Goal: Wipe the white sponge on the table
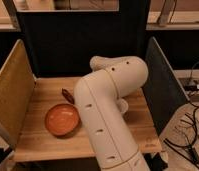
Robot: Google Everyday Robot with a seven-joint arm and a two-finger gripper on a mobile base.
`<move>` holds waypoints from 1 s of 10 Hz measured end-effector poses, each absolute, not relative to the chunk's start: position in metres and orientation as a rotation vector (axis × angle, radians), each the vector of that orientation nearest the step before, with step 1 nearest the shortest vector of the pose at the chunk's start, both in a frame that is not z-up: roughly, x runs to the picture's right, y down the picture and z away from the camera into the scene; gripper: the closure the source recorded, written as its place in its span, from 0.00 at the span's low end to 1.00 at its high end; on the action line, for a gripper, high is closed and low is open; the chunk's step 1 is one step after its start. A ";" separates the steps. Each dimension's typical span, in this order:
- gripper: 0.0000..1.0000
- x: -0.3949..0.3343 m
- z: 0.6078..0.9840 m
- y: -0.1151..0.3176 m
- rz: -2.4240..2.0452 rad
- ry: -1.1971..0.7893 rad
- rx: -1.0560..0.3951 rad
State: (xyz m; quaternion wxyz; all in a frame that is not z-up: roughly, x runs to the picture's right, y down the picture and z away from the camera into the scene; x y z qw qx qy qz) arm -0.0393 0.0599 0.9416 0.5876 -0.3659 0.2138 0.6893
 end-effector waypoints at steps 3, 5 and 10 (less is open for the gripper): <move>0.20 -0.045 0.941 0.044 1.537 0.368 -0.791; 0.20 -0.045 0.941 0.044 1.536 0.364 -0.789; 0.20 -0.031 0.955 0.039 1.569 0.385 -0.726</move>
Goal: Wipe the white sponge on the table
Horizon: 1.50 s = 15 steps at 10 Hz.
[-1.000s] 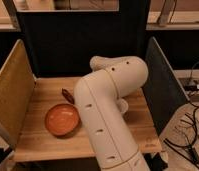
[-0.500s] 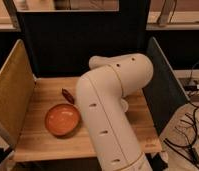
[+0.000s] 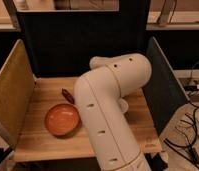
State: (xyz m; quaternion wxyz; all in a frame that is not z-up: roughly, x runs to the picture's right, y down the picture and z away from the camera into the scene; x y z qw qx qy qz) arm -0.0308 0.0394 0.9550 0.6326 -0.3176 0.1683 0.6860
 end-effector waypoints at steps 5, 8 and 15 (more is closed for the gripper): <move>0.20 -0.046 0.951 0.048 1.584 0.349 -0.751; 0.20 -0.049 0.955 0.064 1.570 0.371 -0.767; 0.74 -0.050 0.962 0.068 1.620 0.402 -0.751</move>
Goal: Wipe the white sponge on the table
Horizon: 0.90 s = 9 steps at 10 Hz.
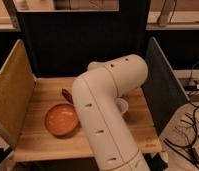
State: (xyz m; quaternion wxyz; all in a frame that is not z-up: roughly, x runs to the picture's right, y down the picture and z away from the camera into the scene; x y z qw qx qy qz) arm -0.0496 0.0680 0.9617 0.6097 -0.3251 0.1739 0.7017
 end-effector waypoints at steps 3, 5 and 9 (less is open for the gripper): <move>0.99 -0.047 0.957 0.062 1.638 0.386 -0.738; 1.00 -0.036 0.952 0.056 1.660 0.378 -0.718; 1.00 -0.002 0.952 0.070 1.698 0.435 -0.704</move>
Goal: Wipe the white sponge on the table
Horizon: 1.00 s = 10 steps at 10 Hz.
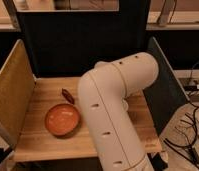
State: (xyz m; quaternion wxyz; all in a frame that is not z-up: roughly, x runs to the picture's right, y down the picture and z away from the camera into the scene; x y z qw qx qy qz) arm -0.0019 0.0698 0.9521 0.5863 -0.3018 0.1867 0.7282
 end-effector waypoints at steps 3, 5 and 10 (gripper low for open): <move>1.00 0.001 0.962 0.080 1.670 0.498 -0.702; 1.00 -0.001 0.970 0.066 1.655 0.502 -0.668; 1.00 -0.014 0.988 0.035 1.600 0.506 -0.631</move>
